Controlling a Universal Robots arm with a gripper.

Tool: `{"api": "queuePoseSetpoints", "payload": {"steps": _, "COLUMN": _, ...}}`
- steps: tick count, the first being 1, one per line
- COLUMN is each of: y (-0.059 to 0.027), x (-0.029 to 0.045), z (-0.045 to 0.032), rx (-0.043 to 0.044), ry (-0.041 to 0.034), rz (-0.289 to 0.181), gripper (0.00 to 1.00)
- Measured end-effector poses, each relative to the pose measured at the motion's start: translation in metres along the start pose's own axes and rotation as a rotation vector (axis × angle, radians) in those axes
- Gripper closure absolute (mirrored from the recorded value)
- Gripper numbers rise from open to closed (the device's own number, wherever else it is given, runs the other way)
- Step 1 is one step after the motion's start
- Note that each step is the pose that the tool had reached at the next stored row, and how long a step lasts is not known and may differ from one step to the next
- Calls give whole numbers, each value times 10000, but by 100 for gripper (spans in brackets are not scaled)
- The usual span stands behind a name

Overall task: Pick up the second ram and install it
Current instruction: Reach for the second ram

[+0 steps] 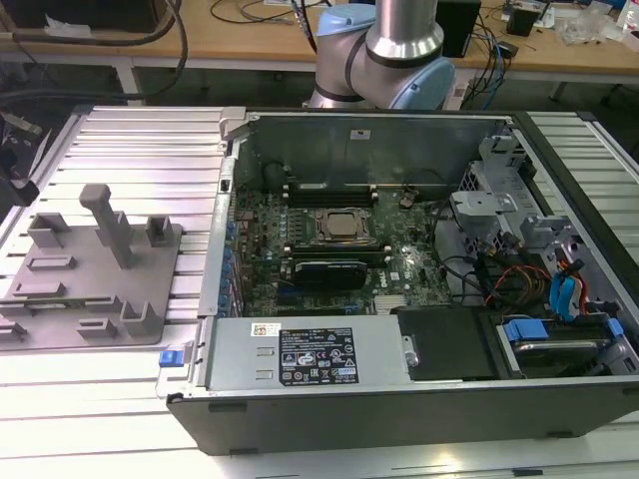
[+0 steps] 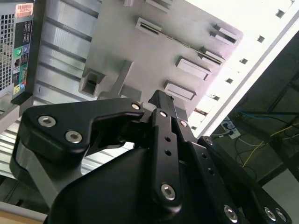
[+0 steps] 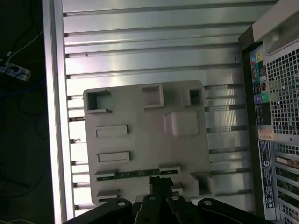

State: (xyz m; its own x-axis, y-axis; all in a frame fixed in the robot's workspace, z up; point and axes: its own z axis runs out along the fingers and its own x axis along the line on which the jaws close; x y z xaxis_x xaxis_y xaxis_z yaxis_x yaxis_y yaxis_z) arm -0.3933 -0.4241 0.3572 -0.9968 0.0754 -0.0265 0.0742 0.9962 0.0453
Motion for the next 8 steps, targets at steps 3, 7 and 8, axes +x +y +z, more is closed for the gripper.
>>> {"api": "queuePoseSetpoints", "payload": {"steps": 3, "y": -23, "x": 27, "z": 22, "rx": 0, "ry": 1, "rz": -2, "gripper": 92}}
{"api": "queuePoseSetpoints", "payload": {"steps": 7, "y": -59, "x": 101, "z": 79, "rx": 0, "ry": 1, "rz": -2, "gripper": 92}}
{"api": "queuePoseSetpoints", "payload": {"steps": 8, "y": -69, "x": 121, "z": 96, "rx": 0, "ry": 0, "rz": -1, "gripper": 92}}
